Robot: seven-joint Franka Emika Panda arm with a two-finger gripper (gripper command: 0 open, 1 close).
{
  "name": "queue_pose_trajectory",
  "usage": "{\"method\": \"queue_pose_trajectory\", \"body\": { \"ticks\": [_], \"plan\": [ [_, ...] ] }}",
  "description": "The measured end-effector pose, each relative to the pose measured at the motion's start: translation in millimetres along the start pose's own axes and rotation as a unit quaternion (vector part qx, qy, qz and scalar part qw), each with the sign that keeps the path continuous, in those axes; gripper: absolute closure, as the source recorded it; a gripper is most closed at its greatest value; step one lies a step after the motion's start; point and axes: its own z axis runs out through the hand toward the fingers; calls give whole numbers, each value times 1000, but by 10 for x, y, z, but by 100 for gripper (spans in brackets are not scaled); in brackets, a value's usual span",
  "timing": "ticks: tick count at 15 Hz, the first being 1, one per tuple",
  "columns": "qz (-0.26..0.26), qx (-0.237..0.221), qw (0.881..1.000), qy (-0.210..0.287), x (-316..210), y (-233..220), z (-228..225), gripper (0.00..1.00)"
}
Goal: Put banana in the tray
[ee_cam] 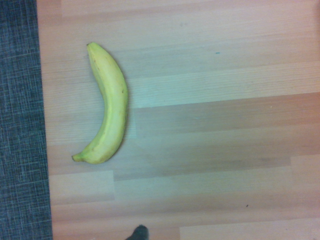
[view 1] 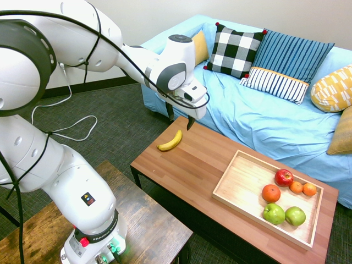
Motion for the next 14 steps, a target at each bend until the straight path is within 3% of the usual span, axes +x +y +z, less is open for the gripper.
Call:
{"method": "queue_pose_trajectory", "body": {
  "ticks": [7,14],
  "plan": [
    [-14,0,1000,4,-13,-144,152,0],
    [-26,-3,1000,-15,-388,-658,1124,0]
  ]
}}
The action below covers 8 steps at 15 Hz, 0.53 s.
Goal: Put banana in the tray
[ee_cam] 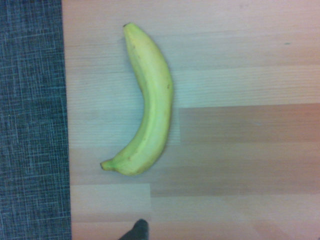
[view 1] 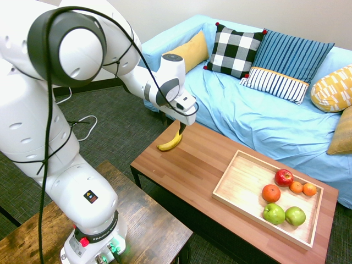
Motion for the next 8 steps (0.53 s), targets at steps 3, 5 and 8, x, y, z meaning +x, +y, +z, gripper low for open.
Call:
{"method": "queue_pose_trajectory", "body": {
  "ticks": [3,5,8],
  "plan": [
    [4,-15,1000,2,-125,-265,498,0],
    [9,-27,1000,1,-107,-502,830,0],
    [19,-46,999,0,10,-762,1318,0]
  ]
}}
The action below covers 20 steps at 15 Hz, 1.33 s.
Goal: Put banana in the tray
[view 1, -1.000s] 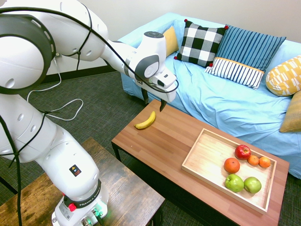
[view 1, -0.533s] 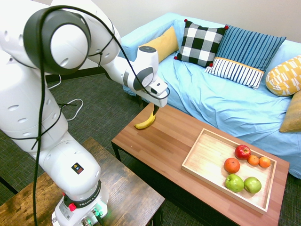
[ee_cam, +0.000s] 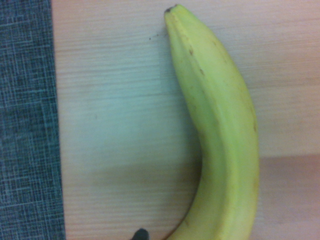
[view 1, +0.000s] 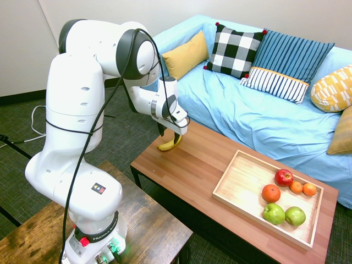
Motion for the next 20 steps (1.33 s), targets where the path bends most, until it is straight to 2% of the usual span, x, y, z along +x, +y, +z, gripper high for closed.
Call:
{"method": "queue_pose_trajectory", "body": {
  "ticks": [4,5,20],
  "plan": [
    [12,-9,1000,-2,134,-214,387,0],
    [17,-10,1000,-2,172,-220,431,100],
    [35,-15,999,-8,299,-179,499,100]
  ]
}}
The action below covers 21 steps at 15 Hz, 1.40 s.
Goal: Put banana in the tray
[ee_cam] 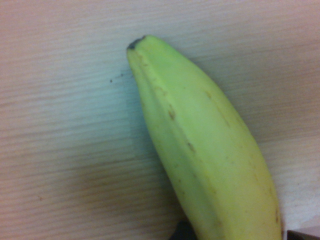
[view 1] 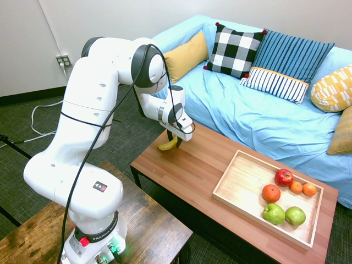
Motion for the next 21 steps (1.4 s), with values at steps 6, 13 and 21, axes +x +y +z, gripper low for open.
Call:
{"method": "queue_pose_trajectory", "body": {
  "ticks": [6,13,21],
  "plan": [
    [2,-10,1000,0,73,44,-186,100],
    [33,13,998,55,1096,670,-1425,100],
    [121,8,990,74,2683,2261,-1371,100]
  ]
}}
